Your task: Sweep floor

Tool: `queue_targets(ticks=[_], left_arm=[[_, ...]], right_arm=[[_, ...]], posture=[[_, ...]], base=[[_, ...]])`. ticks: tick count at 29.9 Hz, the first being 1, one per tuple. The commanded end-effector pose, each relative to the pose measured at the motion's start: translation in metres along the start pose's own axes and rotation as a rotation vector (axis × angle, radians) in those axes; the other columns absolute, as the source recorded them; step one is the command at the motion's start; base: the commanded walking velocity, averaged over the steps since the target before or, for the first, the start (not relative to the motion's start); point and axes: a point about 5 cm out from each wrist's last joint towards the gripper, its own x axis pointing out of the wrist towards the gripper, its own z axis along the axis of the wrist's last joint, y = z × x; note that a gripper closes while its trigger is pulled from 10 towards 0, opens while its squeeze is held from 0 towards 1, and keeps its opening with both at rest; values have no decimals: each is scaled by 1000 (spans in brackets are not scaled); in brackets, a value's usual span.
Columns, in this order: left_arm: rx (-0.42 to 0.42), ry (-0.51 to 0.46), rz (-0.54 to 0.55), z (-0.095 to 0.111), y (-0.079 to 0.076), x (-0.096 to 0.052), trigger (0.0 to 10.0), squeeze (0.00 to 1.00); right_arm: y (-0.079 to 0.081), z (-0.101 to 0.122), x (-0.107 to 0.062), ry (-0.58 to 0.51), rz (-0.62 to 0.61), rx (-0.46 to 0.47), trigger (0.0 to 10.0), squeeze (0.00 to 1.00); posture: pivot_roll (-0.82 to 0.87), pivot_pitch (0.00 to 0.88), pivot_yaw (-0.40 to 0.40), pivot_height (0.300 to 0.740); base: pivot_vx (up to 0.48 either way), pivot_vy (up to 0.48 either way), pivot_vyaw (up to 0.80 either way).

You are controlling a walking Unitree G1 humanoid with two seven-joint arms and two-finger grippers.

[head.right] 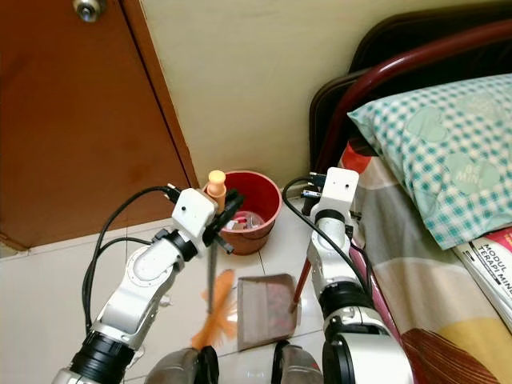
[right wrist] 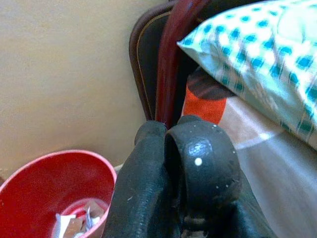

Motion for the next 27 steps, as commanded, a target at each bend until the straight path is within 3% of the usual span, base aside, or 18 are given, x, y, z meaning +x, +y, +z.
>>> queue_targets(ticks=[1, 4, 9, 13, 23, 27], left_arm=[[-63, -34, -27, 7, -7, 2, 10000, 0], [-106, -72, -17, 19, -8, 6, 10000, 0], [-258, -160, 20, 47, -8, 13, 10000, 0], [-333, -220, 85, 60, 3, 14, 10000, 0], [-292, -307, 287, 82, 55, 5, 10000, 0], [-197, -321, 360, 87, 77, -4, 10000, 0]], right_arm=[[6, 7, 2, -36, 5, -6, 10000, 0], [7, 7, 2, -39, 3, -10, 10000, 0], [8, 6, 2, -33, 4, -11, 10000, 0], [9, 5, 2, -29, 7, -9, 10000, 0], [6, 1, 3, -7, 12, -6, 10000, 0], [-1, 0, 5, 1, 9, -8, 10000, 0]], posture=[[84, 206, 18, 740], [84, 201, 15, 740], [88, 189, 13, 740], [86, 183, 11, 740], [69, 136, 3, 740], [62, 115, -5, 740]], base=[[0, 0, 0], [0, 0, 0], [0, 0, 0], [0, 0, 0], [0, 0, 0], [0, 0, 0]])
